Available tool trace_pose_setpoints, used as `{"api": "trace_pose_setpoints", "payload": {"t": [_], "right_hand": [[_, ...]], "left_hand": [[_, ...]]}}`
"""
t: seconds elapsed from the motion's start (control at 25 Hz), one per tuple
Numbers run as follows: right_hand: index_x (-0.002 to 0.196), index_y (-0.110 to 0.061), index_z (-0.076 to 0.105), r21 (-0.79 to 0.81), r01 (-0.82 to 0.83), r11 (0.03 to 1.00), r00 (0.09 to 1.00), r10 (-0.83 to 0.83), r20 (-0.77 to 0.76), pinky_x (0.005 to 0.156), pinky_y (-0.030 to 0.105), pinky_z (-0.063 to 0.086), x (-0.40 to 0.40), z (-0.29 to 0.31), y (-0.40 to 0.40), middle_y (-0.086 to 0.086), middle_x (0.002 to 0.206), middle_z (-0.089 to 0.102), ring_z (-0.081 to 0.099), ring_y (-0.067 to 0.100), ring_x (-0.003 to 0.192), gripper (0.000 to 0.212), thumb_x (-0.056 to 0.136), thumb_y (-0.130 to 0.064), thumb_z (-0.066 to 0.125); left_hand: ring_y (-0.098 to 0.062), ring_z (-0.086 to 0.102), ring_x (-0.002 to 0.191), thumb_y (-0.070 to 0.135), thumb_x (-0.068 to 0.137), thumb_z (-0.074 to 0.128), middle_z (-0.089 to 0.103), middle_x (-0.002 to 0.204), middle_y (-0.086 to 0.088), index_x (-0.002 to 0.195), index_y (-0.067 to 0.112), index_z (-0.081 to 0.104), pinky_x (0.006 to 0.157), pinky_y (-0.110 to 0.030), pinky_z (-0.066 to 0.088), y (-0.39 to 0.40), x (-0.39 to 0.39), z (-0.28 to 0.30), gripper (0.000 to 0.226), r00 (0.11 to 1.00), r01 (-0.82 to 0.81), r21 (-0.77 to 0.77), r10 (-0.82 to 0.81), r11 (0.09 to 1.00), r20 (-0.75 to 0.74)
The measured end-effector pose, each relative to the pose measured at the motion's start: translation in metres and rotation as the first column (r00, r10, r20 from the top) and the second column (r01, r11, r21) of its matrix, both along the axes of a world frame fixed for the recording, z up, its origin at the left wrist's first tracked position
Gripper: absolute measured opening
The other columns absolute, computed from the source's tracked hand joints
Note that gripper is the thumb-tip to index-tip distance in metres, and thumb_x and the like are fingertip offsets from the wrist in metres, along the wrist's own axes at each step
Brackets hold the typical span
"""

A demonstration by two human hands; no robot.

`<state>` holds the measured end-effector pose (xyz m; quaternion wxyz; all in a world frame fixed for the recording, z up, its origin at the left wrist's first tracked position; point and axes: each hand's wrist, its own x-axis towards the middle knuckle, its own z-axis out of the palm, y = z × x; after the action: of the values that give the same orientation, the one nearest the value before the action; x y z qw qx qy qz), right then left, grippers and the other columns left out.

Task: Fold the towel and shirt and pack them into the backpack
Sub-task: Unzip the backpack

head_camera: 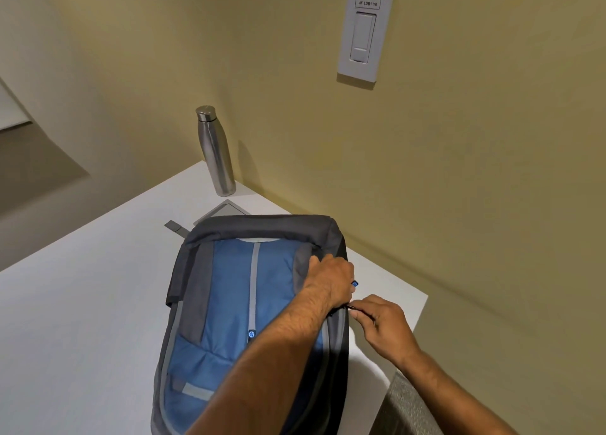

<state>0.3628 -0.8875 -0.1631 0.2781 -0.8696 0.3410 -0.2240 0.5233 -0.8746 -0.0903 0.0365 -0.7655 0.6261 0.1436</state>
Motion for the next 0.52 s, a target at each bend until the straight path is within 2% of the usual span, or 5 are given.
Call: {"api": "trace_pose_setpoints", "payload": {"t": [0.12, 0.24, 0.32, 0.44, 0.52], "right_hand": [[0.095, -0.023, 0.076, -0.162, -0.178, 0.971, 0.982, 0.164, -0.099, 0.066, 0.021, 0.050, -0.011, 0.009, 0.006, -0.008, 0.082, 0.069, 0.062, 0.011, 0.074, 0.027, 0.091, -0.034, 0.052], [0.087, -0.026, 0.073, -0.221, -0.343, 0.913, 0.929, 0.296, -0.220, 0.060, 0.020, 0.046, -0.018, 0.019, 0.023, -0.009, 0.075, 0.064, 0.058, 0.011, 0.069, 0.024, 0.091, -0.039, 0.052], [0.088, -0.029, 0.069, -0.181, -0.424, 0.887, 0.893, 0.376, -0.249, 0.059, 0.016, 0.041, -0.019, 0.032, 0.038, -0.010, 0.076, 0.063, 0.057, 0.009, 0.069, 0.011, 0.086, -0.033, 0.060], [0.090, -0.029, 0.066, 0.008, -0.453, 0.892, 0.851, 0.435, -0.293, 0.063, 0.022, 0.048, -0.020, 0.051, 0.056, -0.010, 0.083, 0.066, 0.059, 0.011, 0.075, 0.013, 0.080, -0.024, 0.060], [0.087, -0.025, 0.069, 0.032, -0.476, 0.879, 0.838, 0.464, -0.286, 0.065, 0.023, 0.050, -0.023, 0.052, 0.066, -0.008, 0.085, 0.068, 0.061, 0.012, 0.076, 0.013, 0.081, -0.024, 0.058]], "left_hand": [[-0.025, 0.043, 0.120, 0.028, 0.097, 0.054, 0.056, 0.124, -0.004, 0.121, 0.016, 0.056, 0.098, -0.045, 0.031, 0.002, -0.002, -0.003, 0.028, 1.000, 0.006, -0.029, -0.006, 1.000, 0.008], [-0.025, 0.043, 0.119, 0.025, 0.095, 0.056, 0.054, 0.124, -0.004, 0.123, 0.016, 0.054, 0.096, -0.044, 0.032, 0.005, -0.003, -0.006, 0.030, 1.000, 0.005, -0.064, -0.005, 0.998, 0.005], [-0.024, 0.043, 0.119, 0.022, 0.094, 0.057, 0.054, 0.124, -0.003, 0.123, 0.016, 0.054, 0.095, -0.044, 0.031, 0.007, -0.004, -0.006, 0.030, 1.000, 0.007, -0.083, -0.006, 0.997, 0.001], [-0.024, 0.043, 0.118, 0.022, 0.095, 0.056, 0.053, 0.125, -0.003, 0.124, 0.017, 0.054, 0.095, -0.044, 0.031, 0.010, -0.004, -0.007, 0.029, 1.000, 0.011, -0.110, -0.011, 0.994, 0.000], [-0.024, 0.043, 0.118, 0.023, 0.096, 0.054, 0.053, 0.125, -0.004, 0.124, 0.016, 0.054, 0.095, -0.044, 0.031, 0.011, -0.004, -0.007, 0.028, 1.000, 0.015, -0.123, -0.014, 0.992, 0.009]]}}
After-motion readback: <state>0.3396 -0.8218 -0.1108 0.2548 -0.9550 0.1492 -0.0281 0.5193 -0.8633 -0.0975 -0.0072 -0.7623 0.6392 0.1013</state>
